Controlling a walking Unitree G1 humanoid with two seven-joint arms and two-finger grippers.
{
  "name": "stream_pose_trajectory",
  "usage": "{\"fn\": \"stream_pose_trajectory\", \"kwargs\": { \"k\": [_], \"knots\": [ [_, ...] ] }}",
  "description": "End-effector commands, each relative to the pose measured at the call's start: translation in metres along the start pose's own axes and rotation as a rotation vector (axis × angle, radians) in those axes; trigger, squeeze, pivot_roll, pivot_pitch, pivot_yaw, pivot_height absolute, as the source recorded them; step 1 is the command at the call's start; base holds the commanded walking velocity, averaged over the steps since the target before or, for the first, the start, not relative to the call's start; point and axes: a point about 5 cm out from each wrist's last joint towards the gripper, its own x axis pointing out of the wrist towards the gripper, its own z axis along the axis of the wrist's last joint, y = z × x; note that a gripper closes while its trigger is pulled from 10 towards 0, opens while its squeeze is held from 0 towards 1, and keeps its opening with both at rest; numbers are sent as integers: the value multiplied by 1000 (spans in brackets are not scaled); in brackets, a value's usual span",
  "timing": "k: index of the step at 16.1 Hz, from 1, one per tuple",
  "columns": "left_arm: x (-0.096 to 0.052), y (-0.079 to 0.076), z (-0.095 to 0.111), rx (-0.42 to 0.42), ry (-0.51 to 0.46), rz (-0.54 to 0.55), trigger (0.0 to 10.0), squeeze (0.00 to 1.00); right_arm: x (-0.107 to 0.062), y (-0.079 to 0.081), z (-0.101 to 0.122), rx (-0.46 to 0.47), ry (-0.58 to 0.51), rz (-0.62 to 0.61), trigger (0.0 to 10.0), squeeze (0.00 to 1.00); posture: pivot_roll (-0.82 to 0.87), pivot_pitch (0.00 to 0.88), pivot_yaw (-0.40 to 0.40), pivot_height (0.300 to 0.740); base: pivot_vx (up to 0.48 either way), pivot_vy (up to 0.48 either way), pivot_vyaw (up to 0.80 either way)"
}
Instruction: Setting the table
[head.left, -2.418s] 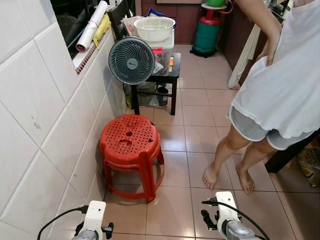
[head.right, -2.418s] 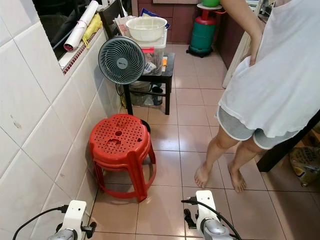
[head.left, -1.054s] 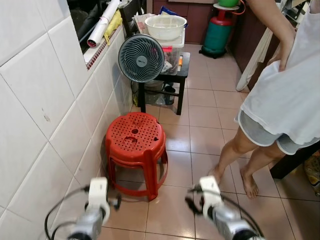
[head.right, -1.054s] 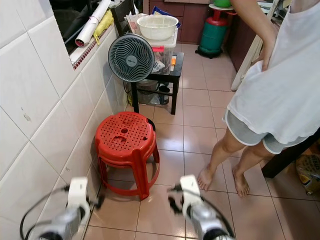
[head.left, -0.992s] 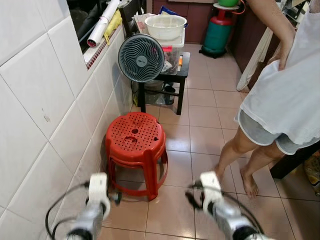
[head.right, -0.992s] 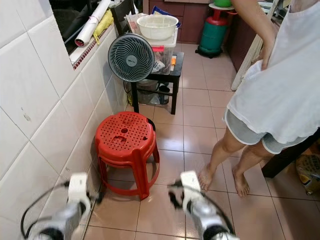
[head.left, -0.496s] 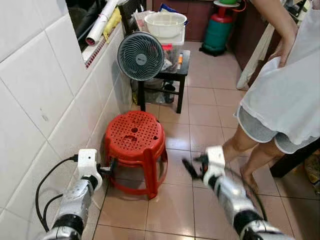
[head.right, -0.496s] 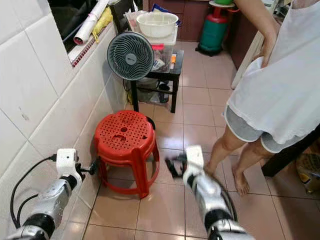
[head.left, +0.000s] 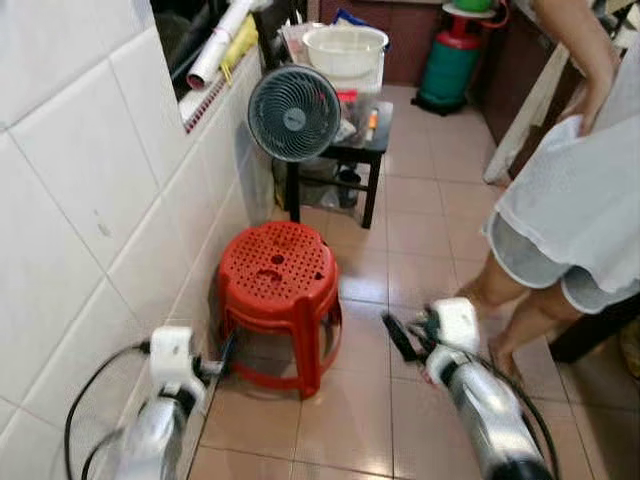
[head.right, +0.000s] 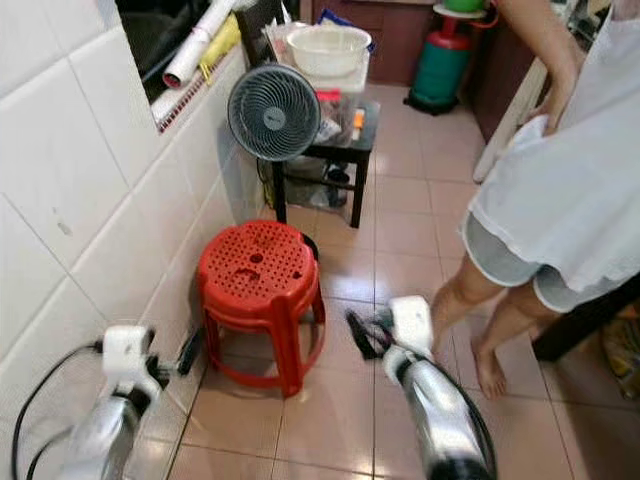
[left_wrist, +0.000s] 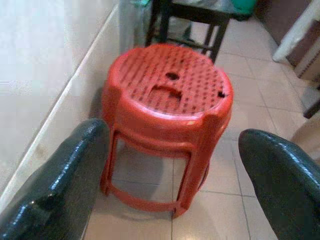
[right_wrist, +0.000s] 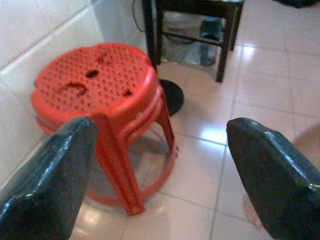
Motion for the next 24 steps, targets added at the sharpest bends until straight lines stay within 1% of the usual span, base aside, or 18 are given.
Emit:
{"fn": "stream_pose_trajectory", "kwargs": {
  "k": [1,2,3,4,5,6,8,9,10,12,14,15,16,17,19,20,21,24],
  "knots": [
    [-3,-1,4,-3,-15,9,10000,0,-4,-3,7,-29,-25,8,10000,0,-98,0,14,740,0,0,0],
    [-14,-1,7,31,-22,-11,10000,0,-18,-3,8,-44,-18,9,10000,0,-100,11,20,740,0,0,0],
    [-19,-2,5,47,-17,-21,10000,0,-26,-4,6,-35,-13,17,10000,0,-102,13,24,740,0,0,0],
    [-26,0,2,45,3,-12,10000,0,-34,-2,5,-30,-13,5,10000,0,-118,24,32,740,0,0,0],
    [-32,3,1,41,28,-6,10000,0,-40,1,7,-21,-19,-4,10000,0,-124,39,29,740,0,0,0],
    [-32,3,3,39,35,-24,10000,0,-41,6,10,7,-31,-4,10000,0,-122,64,27,740,0,0,0],
    [-29,0,12,66,28,-65,10000,0,-40,16,18,12,-43,12,10000,0,-90,63,3,740,0,0,0],
    [-24,-1,19,68,13,-86,10000,0,-38,21,21,10,-51,18,10000,0,-83,68,-3,740,0,0,0],
    [-19,-3,26,96,-5,-73,10000,0,-36,22,23,34,-45,-11,10000,0,-74,65,-5,740,0,0,0],
    [-16,-13,36,67,-46,-60,10000,0,-33,27,29,71,-60,-26,10000,0,-80,68,-8,740,0,0,0],
    [-17,-12,34,41,-38,-32,10000,0,-32,31,29,91,-41,-47,10000,0,-80,70,-11,740,0,0,0],
    [-17,-12,34,41,-37,-29,10000,0,-33,33,29,93,-39,-47,10000,0,-87,73,-3,740,0,0,-731],
    [-18,-11,33,31,-35,-10,10000,0,-34,34,27,68,-36,-39,10000,0,-93,69,5,740,0,0,-781],
    [-16,-12,32,16,-30,4,10000,0,-35,33,24,70,-27,-47,10000,0,-94,69,8,740,0,0,-781],
    [-11,-19,39,23,-42,-13,10000,0,-35,32,26,110,-17,-72,10000,0,-90,76,6,740,0,0,-778],
    [-8,-19,44,31,-44,-9,10000,0,-34,36,26,85,-15,-44,10000,0,-99,84,13,740,0,0,-769],
    [-8,-19,45,25,-43,-7,10000,0,-34,36,26,87,-15,-49,10000,0,-100,86,13,740,0,0,-769],
    [-2,-19,53,21,-50,-9,10000,0,-33,32,32,104,-38,-76,10000,0,-108,87,13,740,0,0,-156]
  ]
}}
